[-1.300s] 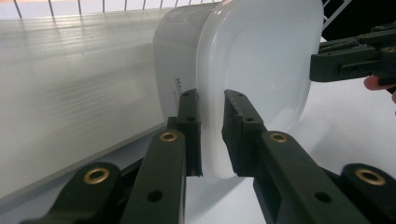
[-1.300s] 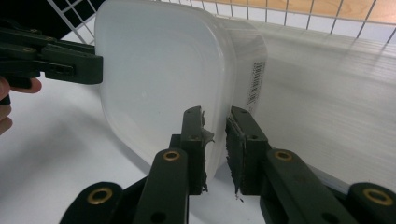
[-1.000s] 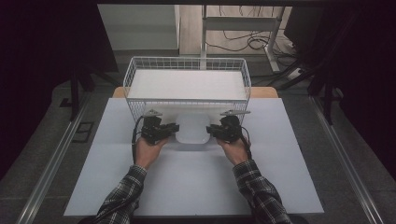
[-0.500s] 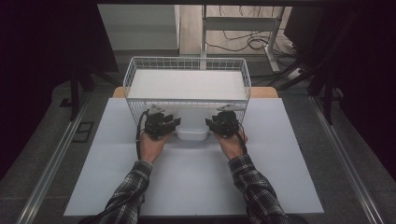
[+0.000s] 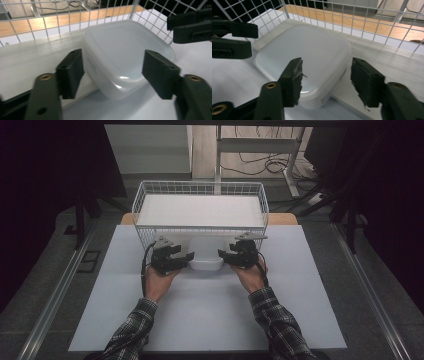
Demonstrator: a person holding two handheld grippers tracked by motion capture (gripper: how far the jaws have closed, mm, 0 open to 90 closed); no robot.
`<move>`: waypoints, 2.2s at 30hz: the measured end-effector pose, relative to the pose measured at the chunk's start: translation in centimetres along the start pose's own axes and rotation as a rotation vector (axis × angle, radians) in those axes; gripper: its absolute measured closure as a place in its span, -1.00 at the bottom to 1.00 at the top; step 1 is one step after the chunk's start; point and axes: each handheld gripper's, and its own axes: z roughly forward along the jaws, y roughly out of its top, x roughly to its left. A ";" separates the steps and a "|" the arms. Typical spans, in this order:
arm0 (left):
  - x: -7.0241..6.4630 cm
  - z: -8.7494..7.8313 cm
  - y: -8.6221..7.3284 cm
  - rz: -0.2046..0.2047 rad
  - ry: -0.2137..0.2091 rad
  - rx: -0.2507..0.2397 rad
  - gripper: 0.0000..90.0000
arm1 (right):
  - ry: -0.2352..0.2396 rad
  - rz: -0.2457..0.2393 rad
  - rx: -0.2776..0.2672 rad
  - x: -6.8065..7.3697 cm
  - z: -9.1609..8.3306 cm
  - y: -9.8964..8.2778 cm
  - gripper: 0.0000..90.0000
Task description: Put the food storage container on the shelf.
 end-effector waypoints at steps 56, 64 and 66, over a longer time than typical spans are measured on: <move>-2.4 -5.7 -5.5 0.094 -0.037 0.050 -0.92 | 0.095 -0.153 0.128 4.6 0.3 -3.7 0.64; -3.3 -6.8 -7.1 0.123 -0.031 0.063 -0.92 | 0.079 -0.192 0.146 4.6 3.0 -3.7 0.97; -3.7 -7.1 -7.5 0.138 -0.027 0.068 -0.93 | 0.067 -0.211 0.146 4.6 3.6 -3.7 0.97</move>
